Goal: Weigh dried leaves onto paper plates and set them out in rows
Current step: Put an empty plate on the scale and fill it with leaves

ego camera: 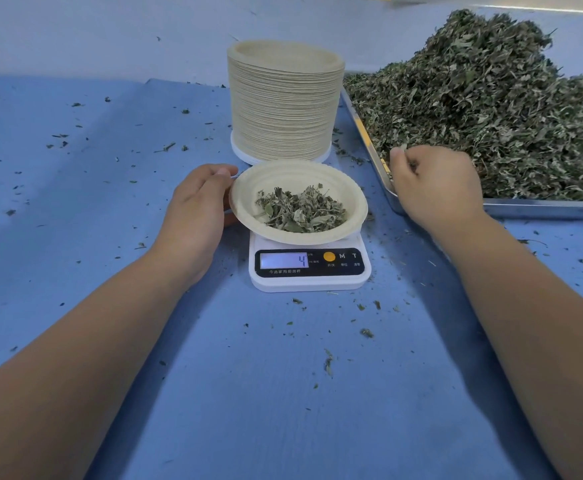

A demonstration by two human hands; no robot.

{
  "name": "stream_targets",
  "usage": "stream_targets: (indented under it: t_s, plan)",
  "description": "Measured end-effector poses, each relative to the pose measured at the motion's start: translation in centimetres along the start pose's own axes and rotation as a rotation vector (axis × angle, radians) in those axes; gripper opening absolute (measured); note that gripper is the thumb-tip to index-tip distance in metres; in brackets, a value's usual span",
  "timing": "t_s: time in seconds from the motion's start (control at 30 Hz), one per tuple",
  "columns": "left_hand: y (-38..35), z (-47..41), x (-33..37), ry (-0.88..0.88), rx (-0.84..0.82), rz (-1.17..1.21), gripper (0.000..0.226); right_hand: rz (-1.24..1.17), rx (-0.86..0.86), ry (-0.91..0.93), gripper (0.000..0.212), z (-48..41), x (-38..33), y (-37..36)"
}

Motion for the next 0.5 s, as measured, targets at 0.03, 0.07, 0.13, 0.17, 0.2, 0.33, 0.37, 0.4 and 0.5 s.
stream_targets:
  t_s: [0.03,0.07,0.13,0.17,0.2,0.33,0.37,0.4,0.5]
  plan:
    - [0.0,0.0,0.0,0.001,0.002,0.0,0.026,-0.004,0.012,0.01,0.056,-0.1,0.0,0.2]
    - [0.0,0.0,0.0,0.001,0.002,-0.001,0.026,-0.007,0.015,0.02,0.057,-0.2,0.0,0.2]
    - [0.1,-0.1,0.0,0.001,0.001,-0.004,0.026,0.0,-0.017,0.024,0.057,-0.3,0.2,-0.1]
    - [0.1,-0.1,0.0,-0.001,0.001,-0.004,0.026,0.006,-0.04,0.018,0.057,-0.2,0.3,-0.4]
    - [0.1,0.0,0.0,-0.003,0.002,-0.004,0.026,0.009,-0.057,0.014,0.057,-0.2,0.4,-0.6]
    - [0.1,0.0,0.0,-0.01,0.002,0.001,0.026,-0.014,-0.041,0.044,0.056,-0.1,-0.1,-0.4]
    - [0.1,0.0,0.0,-0.011,0.003,0.004,0.026,-0.022,-0.032,0.05,0.055,-0.1,-0.2,-0.3]
    - [0.2,0.0,0.0,-0.012,0.005,0.007,0.026,-0.034,-0.017,0.054,0.055,0.0,-0.3,-0.1]
    - [0.1,-0.1,0.0,-0.008,0.008,0.008,0.026,-0.104,0.039,0.016,0.055,0.0,0.0,0.5]
Point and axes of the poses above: each hand's wrist, its own z-axis away from the middle knuckle, its own y-axis out of the back of the hand, x = y × z, the point moved 9 cm from there along -z, towards the middle knuckle, and after that the axes turned 11 degrees about -z, right-handed, at the moved point
